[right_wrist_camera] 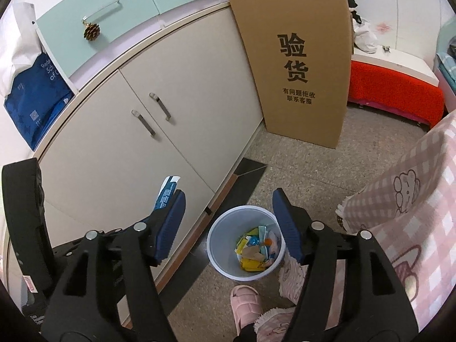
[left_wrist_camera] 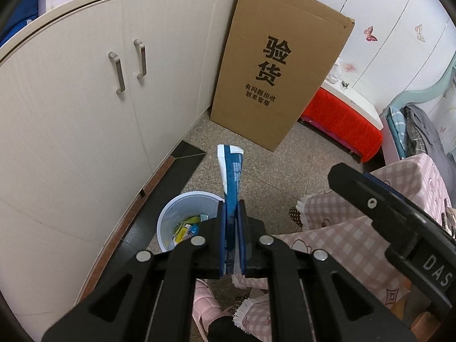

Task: Collect trash
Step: 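Carry the blue pen and beige cloth over the white wastebasket, then open the right gripper to drop the cloth while the left drops the pen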

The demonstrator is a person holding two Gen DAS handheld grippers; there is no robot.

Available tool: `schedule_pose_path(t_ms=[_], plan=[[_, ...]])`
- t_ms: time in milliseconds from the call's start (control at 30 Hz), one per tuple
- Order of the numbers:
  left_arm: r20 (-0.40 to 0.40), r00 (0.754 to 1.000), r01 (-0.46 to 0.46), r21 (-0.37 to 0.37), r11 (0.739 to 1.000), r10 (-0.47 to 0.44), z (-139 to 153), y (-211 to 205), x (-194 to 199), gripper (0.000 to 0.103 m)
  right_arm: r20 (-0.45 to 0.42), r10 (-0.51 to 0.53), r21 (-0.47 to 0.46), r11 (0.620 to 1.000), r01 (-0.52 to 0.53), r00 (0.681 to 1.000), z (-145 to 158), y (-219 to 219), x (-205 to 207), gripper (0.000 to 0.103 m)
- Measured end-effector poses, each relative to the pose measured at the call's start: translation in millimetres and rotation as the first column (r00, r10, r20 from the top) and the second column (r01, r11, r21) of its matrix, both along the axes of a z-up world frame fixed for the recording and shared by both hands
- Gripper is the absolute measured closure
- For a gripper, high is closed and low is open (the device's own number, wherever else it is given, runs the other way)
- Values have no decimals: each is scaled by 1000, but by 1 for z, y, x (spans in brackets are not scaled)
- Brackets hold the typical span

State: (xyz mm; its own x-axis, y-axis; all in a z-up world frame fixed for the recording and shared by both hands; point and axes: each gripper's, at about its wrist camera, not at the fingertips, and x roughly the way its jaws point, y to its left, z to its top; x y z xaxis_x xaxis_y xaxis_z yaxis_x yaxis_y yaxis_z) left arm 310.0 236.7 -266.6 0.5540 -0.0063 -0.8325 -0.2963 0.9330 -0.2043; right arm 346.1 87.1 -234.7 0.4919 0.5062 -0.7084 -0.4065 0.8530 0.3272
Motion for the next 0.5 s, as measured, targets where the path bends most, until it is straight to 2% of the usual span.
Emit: schedule_pose_path(t_ms=[167,200,233,267,300,500], plan=[[-5,1000,-11,11,1000,11,0,0,7,94,5,-29,24,999,29,1000,1,-5,2,37],[-4,1000,-17,10,1000,17,0,1,8,91,6,-32,25,999,32,999,2,-5,3,37],[-7,1000,-22,3,1000,22,-1,3,11,76,7,-33,26,999,32,999,2,-5,3,37],[-13,1000,-27,0,1000,27,-3,4,13,64,5,-32,26,999,32,999,2,-4,3,37],[-17,999,-43,6,999,43,-4,5,13,48,5,-34,27,999,34,999,2,-4,3,37],[-17,997,-77,1,997,77,-6,10,6,45,1,-32,33,999,32,999,1,-6,3,37]])
